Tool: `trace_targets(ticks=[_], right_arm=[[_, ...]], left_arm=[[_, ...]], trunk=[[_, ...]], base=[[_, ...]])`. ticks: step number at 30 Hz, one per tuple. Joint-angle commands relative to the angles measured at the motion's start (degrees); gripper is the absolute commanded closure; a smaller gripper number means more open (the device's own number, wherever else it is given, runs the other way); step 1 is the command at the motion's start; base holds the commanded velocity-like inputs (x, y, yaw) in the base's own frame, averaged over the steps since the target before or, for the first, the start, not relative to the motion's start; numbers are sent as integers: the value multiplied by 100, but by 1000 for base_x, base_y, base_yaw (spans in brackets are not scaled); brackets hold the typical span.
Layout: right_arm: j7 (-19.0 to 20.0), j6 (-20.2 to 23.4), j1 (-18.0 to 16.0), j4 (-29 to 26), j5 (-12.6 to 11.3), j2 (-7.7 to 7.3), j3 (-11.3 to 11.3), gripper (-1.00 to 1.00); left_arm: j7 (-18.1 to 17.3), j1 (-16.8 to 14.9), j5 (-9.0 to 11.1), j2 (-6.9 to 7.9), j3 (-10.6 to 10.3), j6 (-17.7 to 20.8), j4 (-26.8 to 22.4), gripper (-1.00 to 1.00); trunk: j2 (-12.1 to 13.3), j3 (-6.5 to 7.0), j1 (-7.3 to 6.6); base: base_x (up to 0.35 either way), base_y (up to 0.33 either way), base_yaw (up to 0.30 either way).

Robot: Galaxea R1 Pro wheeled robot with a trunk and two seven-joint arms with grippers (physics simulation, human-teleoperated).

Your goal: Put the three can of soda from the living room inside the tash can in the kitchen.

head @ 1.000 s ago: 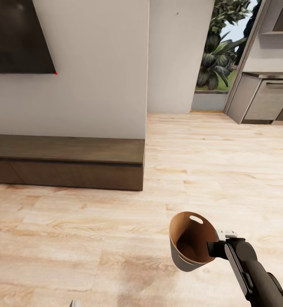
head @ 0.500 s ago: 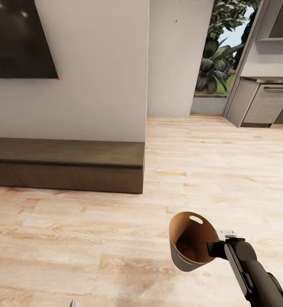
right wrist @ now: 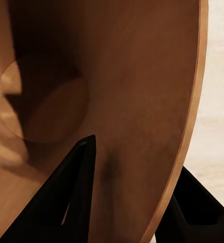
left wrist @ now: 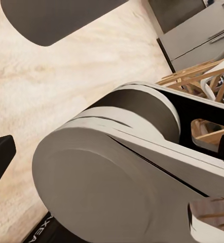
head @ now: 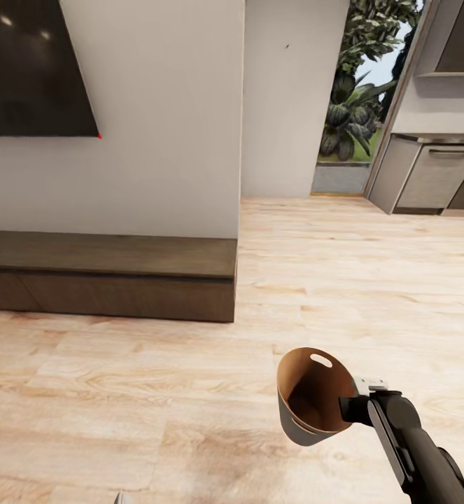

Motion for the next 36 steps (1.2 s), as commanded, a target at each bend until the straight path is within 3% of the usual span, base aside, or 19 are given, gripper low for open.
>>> trace_targets(ticks=[1,28,36], right_arm=[[-1,0,-2,-1,-64,0,4,100],[-1,3,-2,7,-58,4,10,100],[-1,0,-2,18,-56,1,11,100]], left_arm=[[0,0,0,0,0,0,0,-100],[0,0,0,0,0,0,0,-100],[0,0,0,0,0,0,0,-100]], trunk=[[0,10,0],[0,261,0],[0,280,0]], base=[[0,0,0],[0,0,0],[0,0,1]])
